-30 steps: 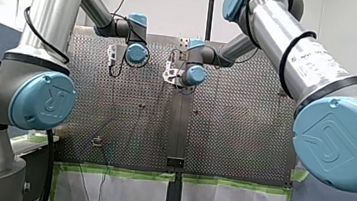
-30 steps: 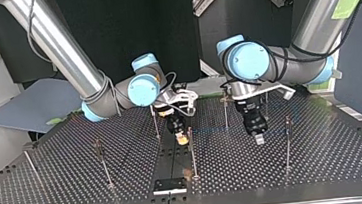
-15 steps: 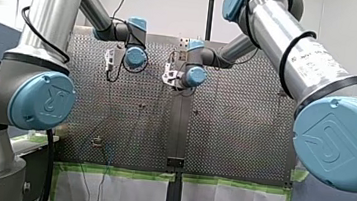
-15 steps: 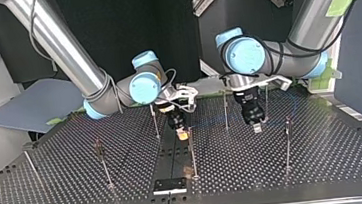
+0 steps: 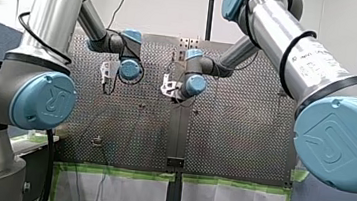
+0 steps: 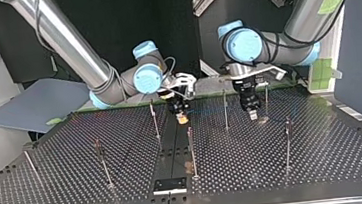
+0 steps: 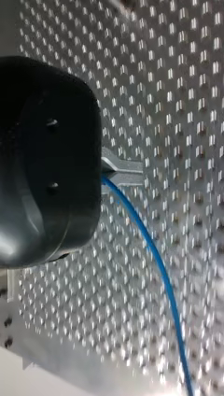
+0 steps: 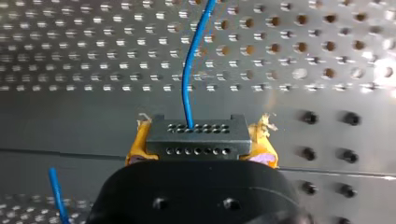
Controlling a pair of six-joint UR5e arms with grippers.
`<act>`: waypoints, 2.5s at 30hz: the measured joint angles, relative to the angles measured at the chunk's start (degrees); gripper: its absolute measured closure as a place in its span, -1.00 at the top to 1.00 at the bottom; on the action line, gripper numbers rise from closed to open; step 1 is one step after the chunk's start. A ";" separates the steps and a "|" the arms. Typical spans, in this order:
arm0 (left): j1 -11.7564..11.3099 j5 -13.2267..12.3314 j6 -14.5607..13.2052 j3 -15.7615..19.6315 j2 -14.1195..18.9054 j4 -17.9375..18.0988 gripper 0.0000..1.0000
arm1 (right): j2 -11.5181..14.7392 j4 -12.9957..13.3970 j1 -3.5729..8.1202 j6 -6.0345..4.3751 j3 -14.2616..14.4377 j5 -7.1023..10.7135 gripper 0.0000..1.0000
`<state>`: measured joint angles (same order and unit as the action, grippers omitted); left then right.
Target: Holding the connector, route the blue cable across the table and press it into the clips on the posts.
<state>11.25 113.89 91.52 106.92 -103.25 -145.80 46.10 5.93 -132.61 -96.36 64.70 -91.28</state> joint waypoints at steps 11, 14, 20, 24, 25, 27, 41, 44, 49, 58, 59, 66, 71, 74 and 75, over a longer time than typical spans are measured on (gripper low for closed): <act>-0.31 -0.69 3.04 5.51 -4.36 5.53 -1.00 | -0.01 -0.09 -1.20 1.39 1.91 0.13 -1.00; -0.32 -1.73 3.30 6.98 -4.55 6.97 -1.00 | -0.02 -0.06 -1.55 1.52 1.92 0.13 -1.00; -0.42 -2.48 3.59 9.63 -4.63 9.67 -1.00 | -0.07 -0.06 -1.94 1.83 2.26 1.06 -1.00; -0.50 -3.73 4.03 11.52 -5.19 11.56 -1.00 | -0.07 0.14 -1.98 1.92 2.84 2.28 -1.00; -0.53 -4.09 4.10 11.98 -5.46 11.98 -1.00 | -0.07 0.18 -1.98 1.92 2.90 2.41 -1.00; -0.63 -4.98 4.23 13.01 -6.13 13.00 -1.00 | -0.07 0.33 -1.94 1.93 2.98 2.57 -1.00; -1.60 -9.23 5.55 17.11 -8.21 15.48 -1.00 | -0.16 2.36 -1.15 1.87 3.03 2.64 -1.00; -1.70 -10.34 5.92 16.08 -9.64 16.08 -1.00 | -0.19 2.41 -1.04 1.92 3.03 2.63 -1.00; -1.79 -11.48 6.70 14.36 -11.75 16.26 -1.00 | -0.23 2.50 -0.85 1.95 3.03 2.59 -1.00; -2.49 -11.60 6.90 10.56 -12.34 13.92 -1.00 | -0.35 2.60 -0.09 2.03 3.03 2.51 -1.00; -2.64 -11.60 6.90 10.03 -12.34 13.67 -1.00 | -0.37 2.60 -0.01 2.03 3.02 2.51 -1.00; -3.40 -11.79 6.84 8.77 -12.35 13.34 -1.00 | -0.46 3.50 0.27 1.99 3.03 2.50 -1.00; -4.14 -12.83 6.83 7.64 -12.42 13.24 -1.00 | -0.50 4.07 0.52 1.95 3.03 2.52 -1.00; -4.63 -13.38 6.83 6.57 -12.43 12.84 -1.00 | -0.49 4.36 0.80 1.95 3.00 2.57 -1.00; -4.79 -13.54 6.83 6.23 -12.43 12.65 -1.00 | -0.50 4.43 0.94 1.95 3.00 2.57 -1.00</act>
<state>6.47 100.35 98.34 113.16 -115.68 -133.15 45.60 10.36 -131.67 -94.41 67.70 -88.71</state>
